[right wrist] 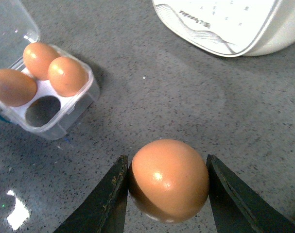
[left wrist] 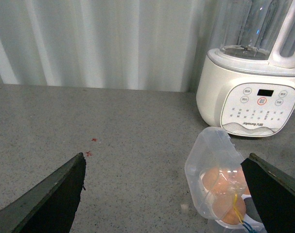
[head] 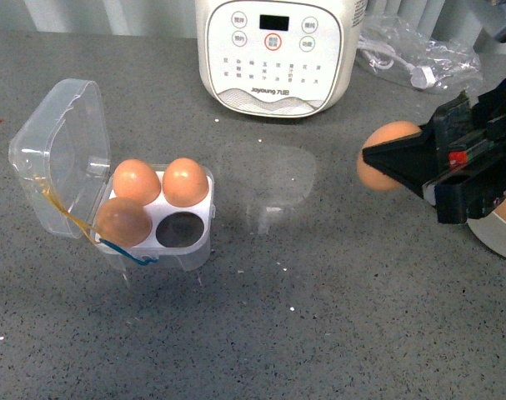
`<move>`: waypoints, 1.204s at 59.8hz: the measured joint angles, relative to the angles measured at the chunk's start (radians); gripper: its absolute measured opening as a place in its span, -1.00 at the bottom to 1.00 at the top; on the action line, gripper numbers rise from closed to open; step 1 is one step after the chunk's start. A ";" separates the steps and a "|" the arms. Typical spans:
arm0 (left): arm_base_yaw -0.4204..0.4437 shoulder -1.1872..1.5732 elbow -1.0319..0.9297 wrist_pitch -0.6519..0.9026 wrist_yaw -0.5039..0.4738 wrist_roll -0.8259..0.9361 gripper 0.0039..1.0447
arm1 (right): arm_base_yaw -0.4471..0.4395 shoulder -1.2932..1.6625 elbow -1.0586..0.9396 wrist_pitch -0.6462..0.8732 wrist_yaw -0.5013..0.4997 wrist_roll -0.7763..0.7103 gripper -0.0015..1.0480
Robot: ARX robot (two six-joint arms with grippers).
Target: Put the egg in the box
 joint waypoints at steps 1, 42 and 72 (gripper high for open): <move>0.000 0.000 0.000 0.000 0.000 0.000 0.87 | 0.003 0.003 0.004 -0.004 -0.004 -0.003 -0.24; 0.000 0.000 0.000 0.000 0.000 0.000 0.87 | 0.183 0.190 0.209 -0.102 -0.123 -0.087 -0.24; 0.000 0.000 0.000 0.000 0.000 0.000 0.87 | 0.282 0.306 0.317 -0.125 -0.076 -0.125 -0.24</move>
